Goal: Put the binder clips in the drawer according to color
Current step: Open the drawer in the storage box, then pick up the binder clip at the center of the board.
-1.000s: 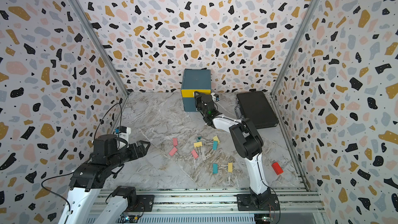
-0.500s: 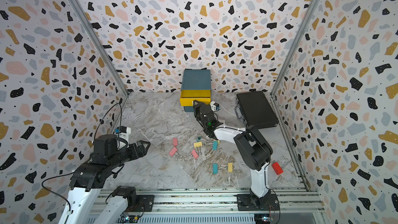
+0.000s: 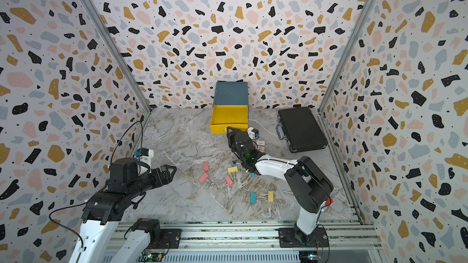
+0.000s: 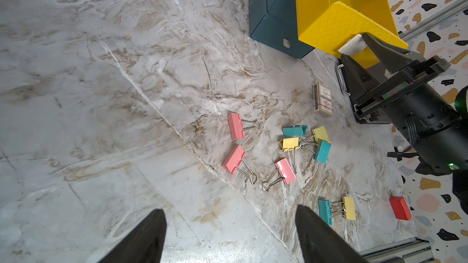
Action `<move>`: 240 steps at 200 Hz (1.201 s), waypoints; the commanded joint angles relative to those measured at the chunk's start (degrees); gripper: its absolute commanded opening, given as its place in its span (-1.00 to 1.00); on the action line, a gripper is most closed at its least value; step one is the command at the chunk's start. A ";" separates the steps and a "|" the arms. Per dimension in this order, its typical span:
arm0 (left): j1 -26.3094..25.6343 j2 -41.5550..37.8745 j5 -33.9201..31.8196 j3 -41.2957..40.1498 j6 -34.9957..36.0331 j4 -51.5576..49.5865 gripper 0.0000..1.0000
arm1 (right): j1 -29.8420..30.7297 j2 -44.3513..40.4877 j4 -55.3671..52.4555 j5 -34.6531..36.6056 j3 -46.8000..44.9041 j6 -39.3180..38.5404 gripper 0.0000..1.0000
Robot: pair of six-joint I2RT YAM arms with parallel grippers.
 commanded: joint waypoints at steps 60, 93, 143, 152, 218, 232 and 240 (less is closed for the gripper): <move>0.31 1.39 0.61 -0.61 0.53 1.93 0.70 | -0.05 -6.45 -12.92 -2.54 -0.76 -4.64 0.41; -0.01 4.12 -0.15 -0.34 0.43 1.13 0.66 | -0.37 -15.40 -28.69 -4.98 -0.60 -16.67 0.42; -13.60 12.88 -12.38 -0.06 -9.21 -3.38 0.59 | -2.53 -27.02 -59.00 -8.47 5.37 -52.23 0.53; -17.56 14.25 -14.29 -1.12 -14.93 -3.05 0.60 | -3.14 -28.14 -64.38 -8.77 6.55 -56.73 0.53; -33.20 28.61 -24.87 -0.91 -43.30 5.34 0.69 | -3.65 -32.28 -79.45 -20.70 8.17 -79.31 0.49; -33.67 33.28 -24.78 0.29 -46.24 5.67 0.69 | -3.65 -36.03 -77.33 -24.18 5.50 -80.24 0.49; -33.95 35.99 -25.22 1.18 -47.61 5.35 0.70 | -3.65 -37.84 -76.61 -25.69 4.35 -80.73 0.49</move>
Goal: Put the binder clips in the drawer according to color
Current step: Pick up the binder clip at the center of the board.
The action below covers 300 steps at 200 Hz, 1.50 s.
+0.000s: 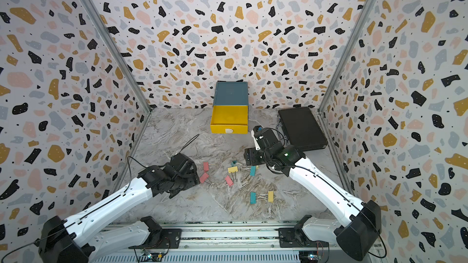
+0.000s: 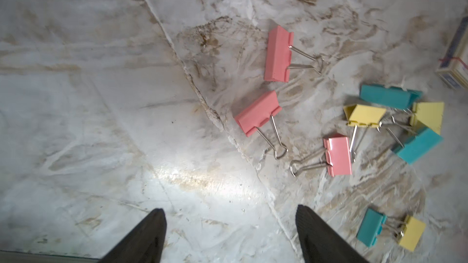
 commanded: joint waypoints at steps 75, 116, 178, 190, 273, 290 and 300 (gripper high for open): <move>-1.30 21.50 -3.55 8.51 -14.27 4.16 0.74 | 0.07 -16.57 0.42 -15.94 -8.08 -6.62 0.50; -1.33 28.00 -1.67 11.37 -16.52 6.62 0.76 | 0.07 -17.91 0.36 -15.88 -9.08 -6.15 0.49; -1.14 33.52 -3.57 13.32 -20.42 7.33 0.64 | 0.07 -19.30 0.39 -15.82 -10.19 -5.24 0.47; -1.14 34.25 -3.46 12.77 -21.04 7.84 0.57 | 0.07 -19.65 0.23 -15.41 -10.39 -5.26 0.47; -1.25 29.60 -5.82 8.92 -20.39 9.51 -0.14 | 0.09 -20.41 1.95 -18.57 -12.40 -6.02 0.39; -2.05 23.78 -7.43 8.48 -19.61 7.49 -0.19 | 0.07 -22.09 2.69 -18.56 -13.05 -5.95 0.38; -2.44 19.52 -8.30 8.55 -18.43 6.62 -0.20 | 0.07 -22.99 2.67 -17.62 -12.97 -5.85 0.37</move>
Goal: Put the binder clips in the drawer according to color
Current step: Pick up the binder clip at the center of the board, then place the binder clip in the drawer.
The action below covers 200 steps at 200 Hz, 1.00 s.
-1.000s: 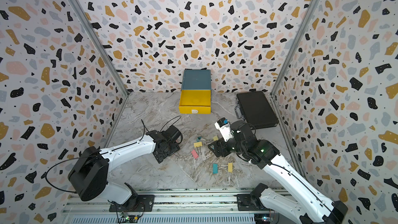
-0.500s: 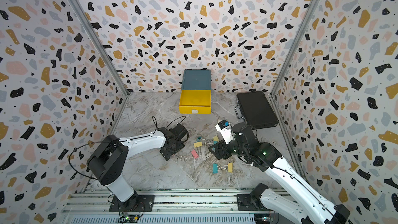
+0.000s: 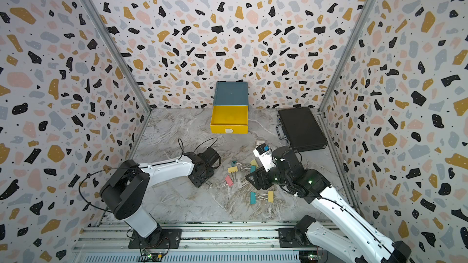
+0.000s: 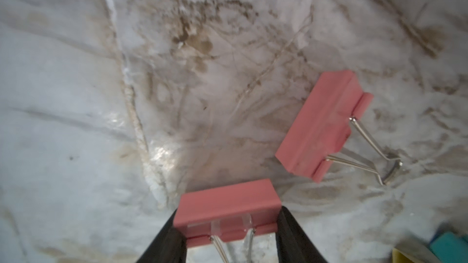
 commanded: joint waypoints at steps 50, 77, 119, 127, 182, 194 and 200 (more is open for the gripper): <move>-0.80 -21.32 -8.14 12.37 18.66 -1.32 -0.25 | 0.07 -5.74 1.20 8.39 2.72 1.60 0.23; 0.86 -14.64 -3.94 25.54 26.70 3.65 -0.25 | 0.01 -5.10 0.87 9.73 5.23 2.25 0.21; 4.49 2.58 1.60 46.08 29.02 6.27 -0.23 | 0.03 -5.75 0.55 10.34 5.76 3.79 0.20; 4.99 6.25 2.24 50.53 29.23 4.69 -0.23 | 0.06 -6.01 0.37 10.50 5.62 4.00 0.20; 6.28 23.48 8.34 70.72 27.98 -5.56 0.24 | -0.01 -6.37 -0.86 11.64 5.36 4.03 0.20; 6.21 24.27 8.35 73.60 28.47 -8.18 0.43 | -0.02 -6.15 -0.91 11.63 5.38 3.94 0.20; 6.23 23.92 7.80 74.13 28.95 -8.73 0.52 | -0.02 -5.99 -0.87 11.69 5.42 3.87 0.20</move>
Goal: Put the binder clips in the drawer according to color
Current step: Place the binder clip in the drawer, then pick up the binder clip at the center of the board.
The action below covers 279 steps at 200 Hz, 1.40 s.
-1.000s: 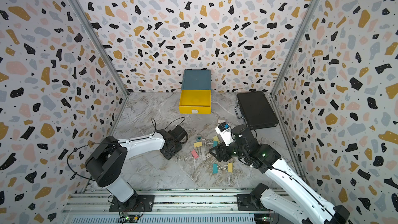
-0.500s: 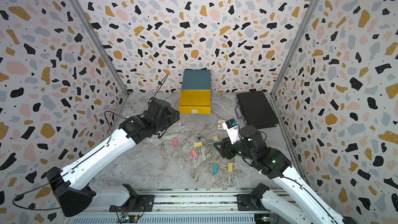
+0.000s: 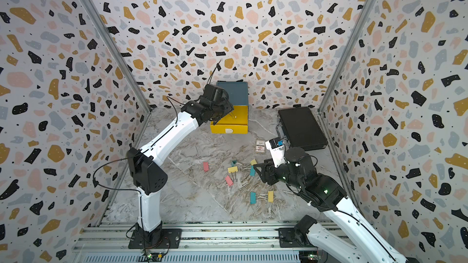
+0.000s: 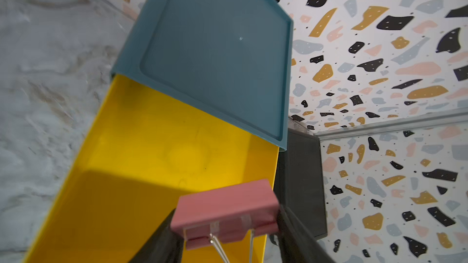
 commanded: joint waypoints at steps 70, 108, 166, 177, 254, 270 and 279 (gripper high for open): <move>0.48 -21.97 -10.21 -13.28 -3.71 -13.62 0.55 | -0.02 0.21 -1.26 1.24 1.40 0.31 0.20; 4.97 -38.84 -4.31 -49.02 -25.54 -3.73 0.47 | -0.02 0.01 -0.73 1.14 0.61 1.01 0.20; 6.71 -32.39 8.94 -65.81 -53.08 1.57 0.65 | -0.02 0.52 -1.39 -1.07 0.36 0.28 0.22; 6.71 -30.35 11.16 -67.36 -57.43 5.76 0.66 | 0.00 0.57 -1.41 -1.45 0.24 0.26 0.22; 8.25 -18.56 15.33 -62.55 -70.05 8.08 0.84 | 0.02 0.12 -3.25 -0.93 0.74 -0.48 0.22; 8.76 -16.58 15.89 -61.25 -69.68 8.75 0.84 | -0.02 0.12 -3.98 -0.66 1.03 -0.86 0.22; 8.90 -15.77 16.41 -60.70 -69.61 8.50 0.84 | -0.02 0.04 -4.35 -0.50 1.12 -1.13 0.22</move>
